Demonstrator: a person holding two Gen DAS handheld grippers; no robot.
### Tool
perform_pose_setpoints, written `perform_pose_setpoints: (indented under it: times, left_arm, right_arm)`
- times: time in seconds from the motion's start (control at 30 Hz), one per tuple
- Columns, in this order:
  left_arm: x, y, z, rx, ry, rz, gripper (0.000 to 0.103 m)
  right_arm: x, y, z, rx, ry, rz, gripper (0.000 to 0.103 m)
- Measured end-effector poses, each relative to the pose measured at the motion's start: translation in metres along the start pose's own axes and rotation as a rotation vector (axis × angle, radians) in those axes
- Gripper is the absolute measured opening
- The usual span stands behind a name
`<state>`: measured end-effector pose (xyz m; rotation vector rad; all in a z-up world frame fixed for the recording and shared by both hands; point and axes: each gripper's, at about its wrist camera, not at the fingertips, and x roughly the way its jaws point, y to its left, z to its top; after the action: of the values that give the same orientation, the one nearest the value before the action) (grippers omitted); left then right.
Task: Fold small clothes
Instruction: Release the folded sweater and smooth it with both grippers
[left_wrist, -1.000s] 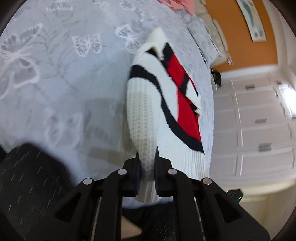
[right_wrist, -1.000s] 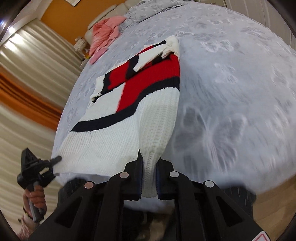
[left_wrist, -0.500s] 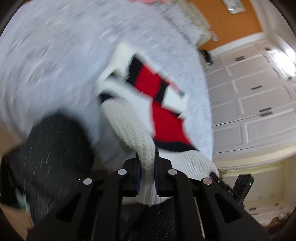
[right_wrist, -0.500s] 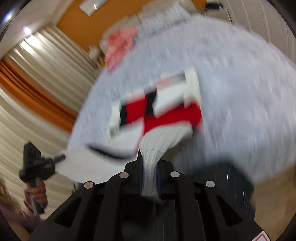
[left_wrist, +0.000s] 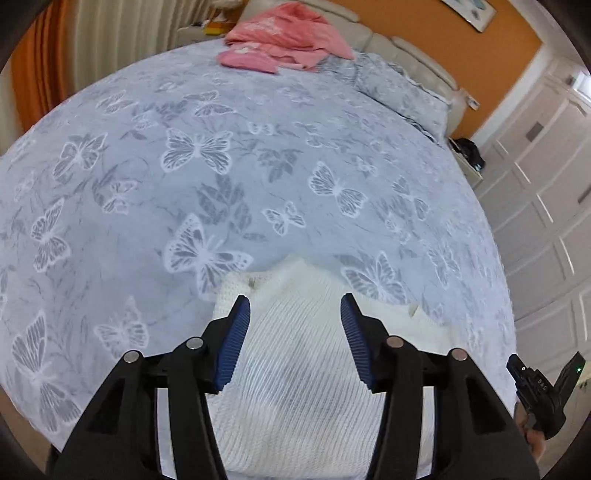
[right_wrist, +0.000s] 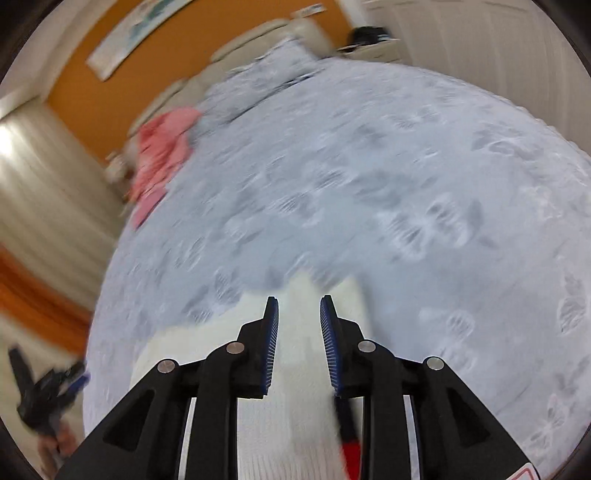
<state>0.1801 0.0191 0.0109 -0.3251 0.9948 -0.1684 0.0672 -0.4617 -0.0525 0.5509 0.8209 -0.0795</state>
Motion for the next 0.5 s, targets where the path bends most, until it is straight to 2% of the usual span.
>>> perform_pose_setpoints:
  times: [0.07, 0.13, 0.17, 0.2, 0.23, 0.27, 0.3, 0.33, 0.37, 0.4, 0.43, 0.5]
  left_arm:
    - [-0.005, -0.004, -0.008, 0.07, -0.014, -0.02, 0.057]
    - [0.002, -0.013, -0.017, 0.15, -0.017, -0.017, 0.059]
    - [0.011, -0.02, -0.023, 0.173, -0.008, -0.013, 0.06]
    - [0.031, -0.023, -0.023, 0.204, 0.02, 0.002, 0.061]
    - [0.041, -0.028, -0.031, 0.218, 0.042, 0.032, 0.061]
    - [0.068, -0.023, -0.033, 0.229, 0.104, 0.104, 0.061]
    - [0.081, -0.017, -0.037, 0.221, 0.14, 0.134, 0.058]
    - [0.098, -0.005, -0.042, 0.19, 0.198, 0.174, 0.054]
    - [0.101, -0.001, -0.044, 0.177, 0.216, 0.18, 0.051]
    - [0.099, 0.007, -0.042, 0.155, 0.204, 0.163, 0.051]
    - [0.093, 0.012, -0.041, 0.153, 0.179, 0.165, 0.052]
    - [0.085, 0.016, -0.042, 0.162, 0.163, 0.175, 0.053]
  right_arm:
    - [0.006, 0.02, -0.019, -0.14, 0.035, -0.013, 0.022]
    - [0.022, 0.029, -0.028, -0.196, 0.063, -0.011, 0.022]
    - [0.041, 0.028, -0.031, -0.218, 0.096, -0.024, 0.021]
    - [0.041, 0.028, -0.031, -0.218, 0.096, -0.024, 0.02]
    - [0.057, 0.023, -0.034, -0.219, 0.129, -0.064, 0.016]
    - [0.071, 0.016, -0.036, -0.213, 0.159, -0.123, 0.013]
    - [0.084, 0.005, -0.041, -0.206, 0.189, -0.19, 0.006]
    - [0.092, -0.004, -0.043, -0.196, 0.22, -0.218, 0.002]
    - [0.086, -0.007, -0.042, -0.173, 0.206, -0.194, 0.002]
    - [0.07, -0.005, -0.042, -0.153, 0.173, -0.175, 0.006]
    - [0.059, -0.001, -0.042, -0.152, 0.149, -0.169, 0.013]
    - [0.04, 0.006, -0.046, -0.166, 0.114, -0.162, 0.016]
